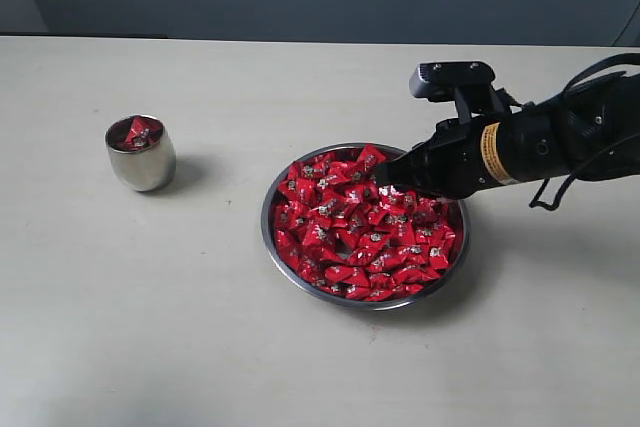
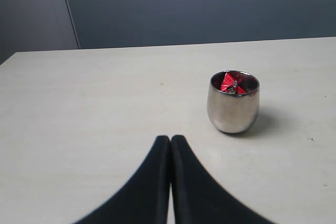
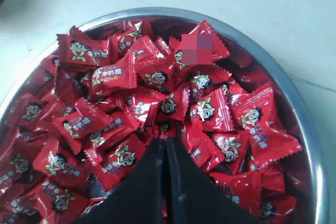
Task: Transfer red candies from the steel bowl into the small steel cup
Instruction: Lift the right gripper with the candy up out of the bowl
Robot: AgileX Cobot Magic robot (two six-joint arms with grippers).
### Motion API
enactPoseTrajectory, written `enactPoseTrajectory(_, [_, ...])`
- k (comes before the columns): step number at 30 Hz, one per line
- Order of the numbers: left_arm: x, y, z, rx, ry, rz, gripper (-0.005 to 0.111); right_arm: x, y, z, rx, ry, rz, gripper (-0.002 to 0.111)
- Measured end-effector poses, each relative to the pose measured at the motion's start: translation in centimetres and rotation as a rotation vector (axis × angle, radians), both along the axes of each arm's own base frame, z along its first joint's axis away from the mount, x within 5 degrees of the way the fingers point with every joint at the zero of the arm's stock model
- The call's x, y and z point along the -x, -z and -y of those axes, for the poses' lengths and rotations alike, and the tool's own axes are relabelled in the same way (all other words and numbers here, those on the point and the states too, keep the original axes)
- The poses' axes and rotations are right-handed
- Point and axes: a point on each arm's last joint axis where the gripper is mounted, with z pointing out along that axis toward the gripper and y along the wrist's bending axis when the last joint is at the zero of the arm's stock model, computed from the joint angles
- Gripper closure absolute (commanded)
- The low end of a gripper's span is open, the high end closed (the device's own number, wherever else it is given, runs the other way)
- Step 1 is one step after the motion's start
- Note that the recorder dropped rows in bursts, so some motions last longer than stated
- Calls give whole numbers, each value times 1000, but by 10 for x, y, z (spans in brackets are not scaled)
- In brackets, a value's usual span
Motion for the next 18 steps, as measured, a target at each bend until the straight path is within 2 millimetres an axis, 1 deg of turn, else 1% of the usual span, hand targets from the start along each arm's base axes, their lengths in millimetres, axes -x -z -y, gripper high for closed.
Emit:
enactPoseTrajectory(3, [0, 0, 0, 0, 0, 0, 106, 0, -3, 1, 0, 4, 10, 109])
enactPoseTrajectory(5, [0, 0, 0, 0, 0, 0, 106, -2, -10, 3, 9, 27, 48, 109])
enactPoseTrajectory(9, [0, 0, 0, 0, 0, 0, 106, -3, -42, 13, 17, 99, 180, 109])
enactPoseTrajectory(10, [0, 0, 0, 0, 0, 0, 106, 0, -51, 19, 32, 136, 222, 109])
enactPoseTrajectory(11, [0, 0, 0, 0, 0, 0, 106, 2, -55, 23, 41, 149, 242, 109])
enactPoseTrajectory(14, [0, 0, 0, 0, 0, 0, 106, 10, -62, 30, 56, 166, 278, 109])
enactPoseTrajectory(18, [0, 0, 0, 0, 0, 0, 106, 22, -56, 39, 73, 181, 265, 109])
